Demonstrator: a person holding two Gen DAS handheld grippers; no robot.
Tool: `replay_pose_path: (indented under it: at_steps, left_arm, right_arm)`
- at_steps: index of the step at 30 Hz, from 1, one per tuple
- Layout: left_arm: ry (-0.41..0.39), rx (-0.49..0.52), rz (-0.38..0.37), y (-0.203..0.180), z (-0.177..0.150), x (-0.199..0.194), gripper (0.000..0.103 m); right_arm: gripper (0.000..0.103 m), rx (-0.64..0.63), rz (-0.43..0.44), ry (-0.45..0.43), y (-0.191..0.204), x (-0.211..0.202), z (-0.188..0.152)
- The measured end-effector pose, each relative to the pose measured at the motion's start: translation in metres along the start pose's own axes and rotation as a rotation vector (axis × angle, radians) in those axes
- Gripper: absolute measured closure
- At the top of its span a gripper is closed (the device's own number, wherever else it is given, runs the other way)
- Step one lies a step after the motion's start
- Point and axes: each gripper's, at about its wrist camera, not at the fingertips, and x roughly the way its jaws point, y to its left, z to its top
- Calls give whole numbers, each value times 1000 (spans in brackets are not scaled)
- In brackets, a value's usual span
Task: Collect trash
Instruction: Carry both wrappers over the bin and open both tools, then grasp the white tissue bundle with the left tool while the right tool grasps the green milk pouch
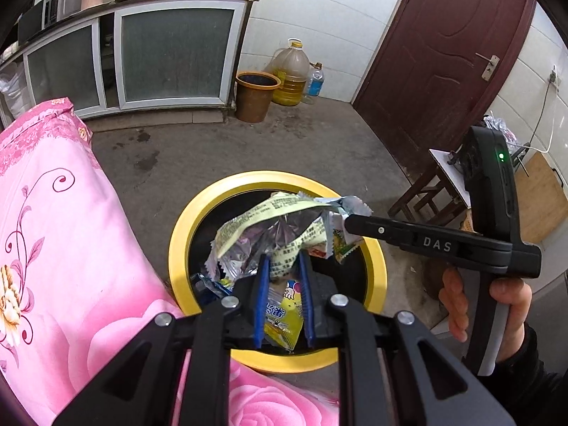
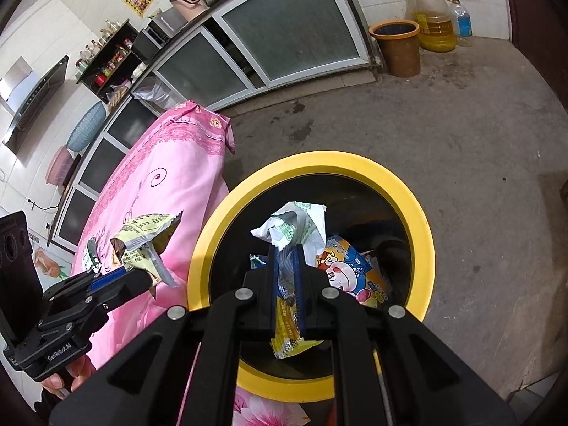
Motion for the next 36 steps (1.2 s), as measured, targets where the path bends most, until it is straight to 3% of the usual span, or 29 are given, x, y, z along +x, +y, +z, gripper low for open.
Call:
replay_pose_path:
  at_steps: [2,3,4,5,7,13,15,23,26,31,36]
  left_arm:
    - [-12,-14,3,3,-1,-3,72]
    - [-23,-26,6,6,-1,-5,51]
    - [-36,-39,5,8,-2,-7,35]
    - [-48,-45,1,10,-2,-10,30]
    - [-63,-55,-6,13,-4,-14,18]
    - [-117,-61,14,24,-14,-34,13]
    - [-138,-53,58,29,-19,-45,11]
    - [-203,-24,121,66,-67,-116,10]
    - [-220,1,128,86,-93,-153,8]
    - [-245,23,205,123,-141,-215,8]
    - [-248,-58,328,167,-195,-269,8]
  right_arm:
    - [93,6,-8,5,-1,1,1]
    - [92,7,-12,6,-1,1,1]
    - [86,17,-23,5,-2,1,1]
    - [80,24,-29,7,-2,2,2]
    - [43,51,-25,-3,-5,1,2]
    - [43,64,-53,-29,-7,-8,-2]
    - [43,64,-47,-29,-6,-10,-3]
    - [41,-35,-2,-10,28,-10,-8]
    - [39,-106,25,10,55,-5,-8]
    - [36,-271,85,60,122,16,-14]
    - [32,-443,173,133,210,47,-28]
